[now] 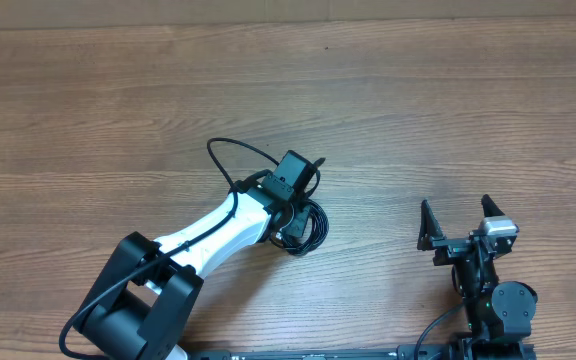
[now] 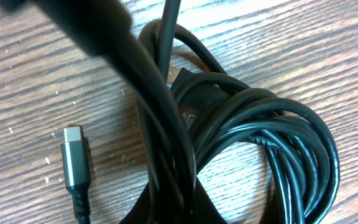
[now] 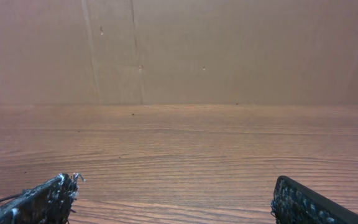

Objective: Untangle cables
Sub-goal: 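Lower the left gripper and close it on the black cable coil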

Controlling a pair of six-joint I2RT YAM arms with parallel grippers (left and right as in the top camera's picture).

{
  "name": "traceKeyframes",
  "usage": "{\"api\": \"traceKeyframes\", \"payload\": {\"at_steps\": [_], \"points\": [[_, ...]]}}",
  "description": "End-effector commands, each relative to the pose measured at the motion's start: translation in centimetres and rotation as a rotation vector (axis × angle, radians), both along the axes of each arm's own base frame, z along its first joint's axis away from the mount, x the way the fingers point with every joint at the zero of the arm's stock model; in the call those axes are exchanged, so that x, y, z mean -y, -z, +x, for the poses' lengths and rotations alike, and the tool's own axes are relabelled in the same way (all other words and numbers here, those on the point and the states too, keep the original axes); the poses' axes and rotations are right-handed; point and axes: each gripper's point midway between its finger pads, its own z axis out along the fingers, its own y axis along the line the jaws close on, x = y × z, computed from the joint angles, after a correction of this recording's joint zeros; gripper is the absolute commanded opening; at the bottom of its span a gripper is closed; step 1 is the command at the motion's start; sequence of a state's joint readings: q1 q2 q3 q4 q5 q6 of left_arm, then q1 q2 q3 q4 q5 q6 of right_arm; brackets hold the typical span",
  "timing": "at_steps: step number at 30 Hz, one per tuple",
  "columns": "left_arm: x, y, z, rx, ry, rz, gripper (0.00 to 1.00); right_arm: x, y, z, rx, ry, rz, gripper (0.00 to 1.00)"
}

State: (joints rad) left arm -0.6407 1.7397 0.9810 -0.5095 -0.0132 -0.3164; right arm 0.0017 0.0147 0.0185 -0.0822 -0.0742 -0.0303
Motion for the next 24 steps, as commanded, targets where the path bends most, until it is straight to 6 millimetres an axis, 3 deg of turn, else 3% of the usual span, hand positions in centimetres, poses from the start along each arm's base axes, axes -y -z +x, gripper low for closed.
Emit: {"api": "traceKeyframes", "payload": {"at_steps": [1, 6, 11, 16, 22, 24], "points": [[0.3, -0.6, 1.2, 0.029, -0.029, -0.014, 0.04, 0.0, 0.2, 0.0, 0.003, 0.001, -0.004, 1.00], [0.4, -1.6, 2.0, 0.034, -0.068, -0.021, 0.04, 0.0, 0.2, 0.0, 0.003, 0.001, -0.004, 1.00], [-0.6, -4.1, 3.4, 0.058, -0.200, 0.029, 0.04, 0.0, 0.2, 0.0, 0.003, 0.001, -0.004, 1.00], [-1.8, -6.2, 4.5, 0.066, -0.443, 0.019, 0.04, 0.0, 0.2, 0.0, 0.003, 0.001, -0.004, 1.00], [-1.5, -5.9, 4.3, -0.052, -0.845, -0.157, 0.05, 0.0, 0.2, 0.0, 0.003, 0.001, -0.004, 1.00], [-0.9, -5.9, 3.9, -0.101, -0.938, -0.207, 0.19, 0.0, 0.2, 0.0, 0.003, 0.001, -0.004, 1.00]]}}
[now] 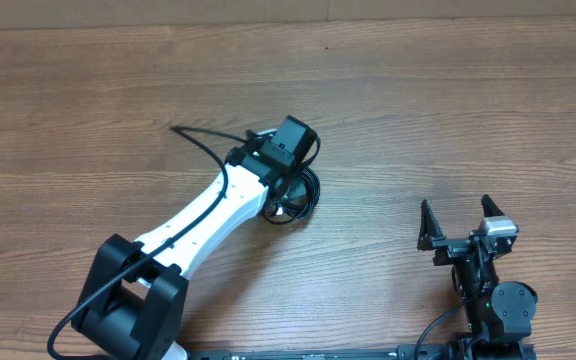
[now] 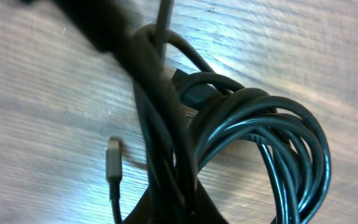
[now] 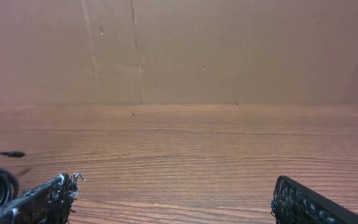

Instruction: Untangle cables

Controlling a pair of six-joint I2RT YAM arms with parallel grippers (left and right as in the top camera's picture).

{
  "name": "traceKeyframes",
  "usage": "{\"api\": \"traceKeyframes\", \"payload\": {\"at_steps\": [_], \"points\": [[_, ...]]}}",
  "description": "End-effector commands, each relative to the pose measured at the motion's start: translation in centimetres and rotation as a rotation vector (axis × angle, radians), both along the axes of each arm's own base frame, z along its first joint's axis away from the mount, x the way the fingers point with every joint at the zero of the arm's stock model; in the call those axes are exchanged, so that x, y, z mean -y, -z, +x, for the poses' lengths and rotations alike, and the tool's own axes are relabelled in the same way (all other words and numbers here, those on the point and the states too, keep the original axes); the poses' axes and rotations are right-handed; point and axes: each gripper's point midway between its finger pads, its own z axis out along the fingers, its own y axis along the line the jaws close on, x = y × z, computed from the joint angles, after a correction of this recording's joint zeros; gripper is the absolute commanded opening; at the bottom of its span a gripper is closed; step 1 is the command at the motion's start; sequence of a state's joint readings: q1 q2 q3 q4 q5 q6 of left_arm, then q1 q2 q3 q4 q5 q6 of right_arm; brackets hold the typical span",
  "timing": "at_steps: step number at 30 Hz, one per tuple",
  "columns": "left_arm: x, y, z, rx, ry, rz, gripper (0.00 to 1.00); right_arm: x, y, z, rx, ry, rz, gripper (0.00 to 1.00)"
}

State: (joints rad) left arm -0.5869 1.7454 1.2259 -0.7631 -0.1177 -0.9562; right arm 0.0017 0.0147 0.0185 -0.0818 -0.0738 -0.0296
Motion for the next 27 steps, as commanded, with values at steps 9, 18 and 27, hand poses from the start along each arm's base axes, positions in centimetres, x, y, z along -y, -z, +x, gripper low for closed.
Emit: {"api": "traceKeyframes", "payload": {"at_steps": [9, 18, 27], "points": [[1.1, -0.4, 0.3, 0.004, 0.150, -0.015, 0.85, 0.0, 0.2, 0.0, 0.002, 0.001, -0.005, 1.00], [1.9, -1.2, 1.3, 0.156, 1.175, 0.310, 0.84, 0.0, 0.2, 0.0, 0.002, 0.001, -0.005, 1.00], [1.4, -0.1, 3.6, 0.217, 1.461, 0.438, 0.91, 0.0, 0.2, 0.0, 0.002, 0.001, -0.005, 1.00]]}}
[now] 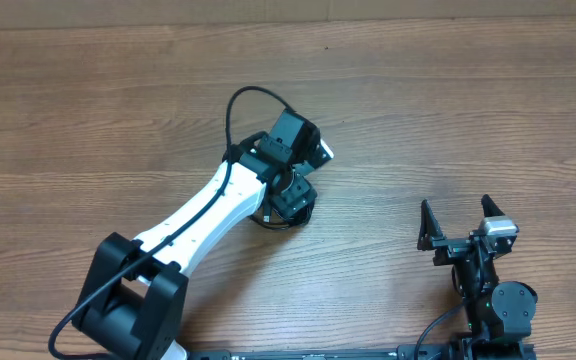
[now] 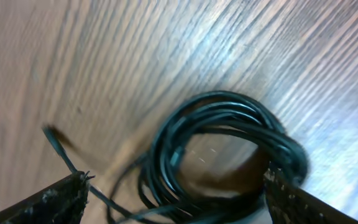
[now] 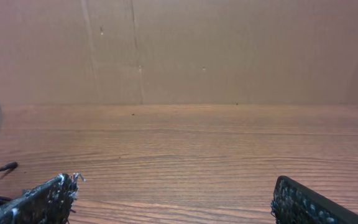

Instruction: Untangle cables

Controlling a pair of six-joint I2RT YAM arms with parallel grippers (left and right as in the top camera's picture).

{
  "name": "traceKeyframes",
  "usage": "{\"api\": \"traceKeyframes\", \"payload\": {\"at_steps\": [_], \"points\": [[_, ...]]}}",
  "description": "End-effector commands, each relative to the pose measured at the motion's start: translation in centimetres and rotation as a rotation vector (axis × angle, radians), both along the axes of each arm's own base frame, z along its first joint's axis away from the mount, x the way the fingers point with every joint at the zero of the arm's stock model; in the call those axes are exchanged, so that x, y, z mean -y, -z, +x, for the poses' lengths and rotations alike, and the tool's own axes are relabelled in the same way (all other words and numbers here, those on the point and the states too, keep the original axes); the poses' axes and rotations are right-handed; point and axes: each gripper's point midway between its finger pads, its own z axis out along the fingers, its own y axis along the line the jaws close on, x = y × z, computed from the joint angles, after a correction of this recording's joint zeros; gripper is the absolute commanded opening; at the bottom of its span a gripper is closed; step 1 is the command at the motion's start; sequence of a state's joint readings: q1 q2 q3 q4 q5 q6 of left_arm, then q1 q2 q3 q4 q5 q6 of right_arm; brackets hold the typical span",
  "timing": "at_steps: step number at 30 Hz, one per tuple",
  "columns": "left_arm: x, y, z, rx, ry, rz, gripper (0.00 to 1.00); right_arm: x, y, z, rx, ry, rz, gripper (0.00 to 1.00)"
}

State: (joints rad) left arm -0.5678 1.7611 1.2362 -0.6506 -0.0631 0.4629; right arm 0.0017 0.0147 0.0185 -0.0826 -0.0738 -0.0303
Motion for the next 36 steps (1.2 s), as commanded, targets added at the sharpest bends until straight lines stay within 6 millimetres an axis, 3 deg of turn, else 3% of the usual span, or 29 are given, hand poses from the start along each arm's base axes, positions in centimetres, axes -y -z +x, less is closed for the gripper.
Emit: {"api": "traceKeyframes", "payload": {"at_steps": [1, 10, 13, 14, 15, 16, 28, 36], "points": [[-0.4, 1.0, 1.6, 0.024, 0.127, 0.052, 0.91, 0.0, 0.2, 0.0, 0.003, 0.001, -0.004, 1.00], [-1.3, 6.4, 1.7, -0.081, 0.110, 0.098, 0.76, 0.0, 0.2, 0.0, 0.003, 0.001, -0.004, 1.00], [-1.0, 7.4, 1.2, -0.117, 0.120, 0.081, 0.48, 0.0, 0.2, 0.0, 0.003, 0.001, -0.004, 1.00], [-0.8, 7.6, 1.0, -0.127, 0.124, 0.073, 0.34, 0.0, 0.2, 0.0, 0.003, 0.001, -0.004, 1.00], [-0.8, 7.7, 0.9, -0.132, 0.120, 0.068, 0.10, 0.0, 0.2, 0.0, 0.003, 0.001, -0.004, 1.00], [-0.8, 7.7, 0.9, -0.134, 0.104, 0.064, 0.04, 0.0, 0.2, 0.0, 0.003, 0.001, -0.004, 1.00], [-1.1, 6.8, 1.6, -0.137, -0.208, -0.012, 0.04, 0.0, 0.2, 0.0, 0.003, 0.001, -0.004, 1.00], [-1.4, 2.3, 3.8, -0.056, -0.551, -0.150, 0.04, 0.0, 0.2, 0.0, 0.003, 0.001, -0.004, 1.00]]}}
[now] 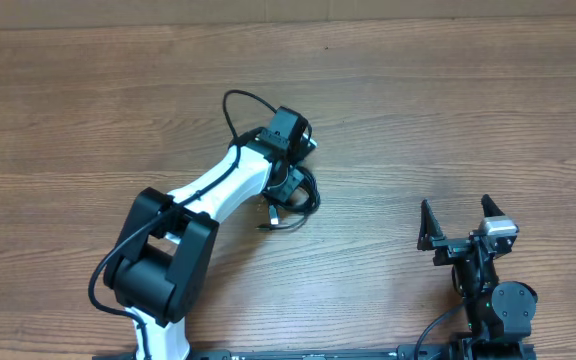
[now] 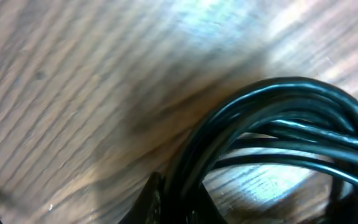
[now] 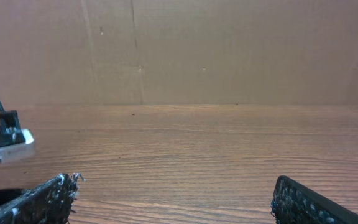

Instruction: Untangle cables

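Observation:
A black cable bundle (image 1: 301,195) lies coiled at the table's middle, with a small plug end (image 1: 265,223) sticking out at its lower left. My left gripper (image 1: 286,178) points down into the coil. In the left wrist view the coil (image 2: 278,118) fills the frame, and the left gripper (image 2: 180,208) is shut on several of its strands at the bottom edge. A thin black loop (image 1: 236,103) arcs out beside the left wrist. My right gripper (image 1: 458,226) stands open at the near right, far from the cables, its fingers (image 3: 45,199) holding nothing.
The wooden table (image 1: 448,110) runs bare to a brown cardboard wall (image 3: 229,50) at the back. In the right wrist view the left arm's white camera block (image 3: 14,149) shows at the far left.
My left gripper was open above the coil; now it is down in the coil and shut on its strands. The left arm's base has swung right. The right arm has not moved.
First my left gripper held coil strands with a plug end lying beside them. Then the coil sat a little farther back and left. Then the gripper hung open over the coil. Now it is shut on the strands again. The right gripper stayed open throughout.

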Controlling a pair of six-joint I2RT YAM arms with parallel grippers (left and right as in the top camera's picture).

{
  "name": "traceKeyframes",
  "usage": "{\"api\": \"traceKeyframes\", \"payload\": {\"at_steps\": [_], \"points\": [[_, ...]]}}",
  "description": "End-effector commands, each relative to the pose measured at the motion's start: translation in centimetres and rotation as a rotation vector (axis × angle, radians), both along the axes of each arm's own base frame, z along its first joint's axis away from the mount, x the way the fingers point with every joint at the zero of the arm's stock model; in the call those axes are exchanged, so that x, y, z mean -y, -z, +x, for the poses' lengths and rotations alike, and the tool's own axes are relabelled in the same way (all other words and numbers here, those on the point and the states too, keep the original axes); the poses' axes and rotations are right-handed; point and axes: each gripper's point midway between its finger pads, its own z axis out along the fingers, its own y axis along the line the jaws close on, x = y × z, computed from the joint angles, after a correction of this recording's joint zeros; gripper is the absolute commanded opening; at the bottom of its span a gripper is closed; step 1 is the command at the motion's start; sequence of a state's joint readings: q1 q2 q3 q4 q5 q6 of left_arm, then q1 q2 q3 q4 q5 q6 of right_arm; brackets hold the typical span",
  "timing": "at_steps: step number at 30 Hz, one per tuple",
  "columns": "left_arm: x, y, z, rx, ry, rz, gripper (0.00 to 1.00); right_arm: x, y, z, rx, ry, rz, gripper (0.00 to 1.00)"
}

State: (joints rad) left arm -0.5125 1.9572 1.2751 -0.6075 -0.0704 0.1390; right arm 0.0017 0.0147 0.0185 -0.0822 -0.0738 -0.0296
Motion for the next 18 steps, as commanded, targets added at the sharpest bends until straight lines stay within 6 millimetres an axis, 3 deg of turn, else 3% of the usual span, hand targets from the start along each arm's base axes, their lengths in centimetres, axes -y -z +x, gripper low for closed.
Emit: {"api": "traceKeyframes", "payload": {"at_steps": [1, 6, 11, 18], "points": [[0.3, -4.3, 1.9, 0.092, -0.226, -0.099, 0.04, 0.0, 0.2, 0.0, 0.003, 0.001, -0.005, 1.00], [0.2, -6.2, 1.7, 0.093, -0.438, -0.195, 0.04, 0.0, 0.2, 0.0, 0.003, 0.001, -0.005, 1.00], [0.7, -6.1, 0.9, 0.015, -0.683, -0.305, 0.04, 0.0, 0.2, 0.0, 0.003, 0.001, -0.005, 1.00], [1.0, -5.8, 0.0, -0.039, -0.722, -0.320, 0.04, 0.0, 0.2, 0.0, 0.003, 0.001, -0.005, 1.00]]}}
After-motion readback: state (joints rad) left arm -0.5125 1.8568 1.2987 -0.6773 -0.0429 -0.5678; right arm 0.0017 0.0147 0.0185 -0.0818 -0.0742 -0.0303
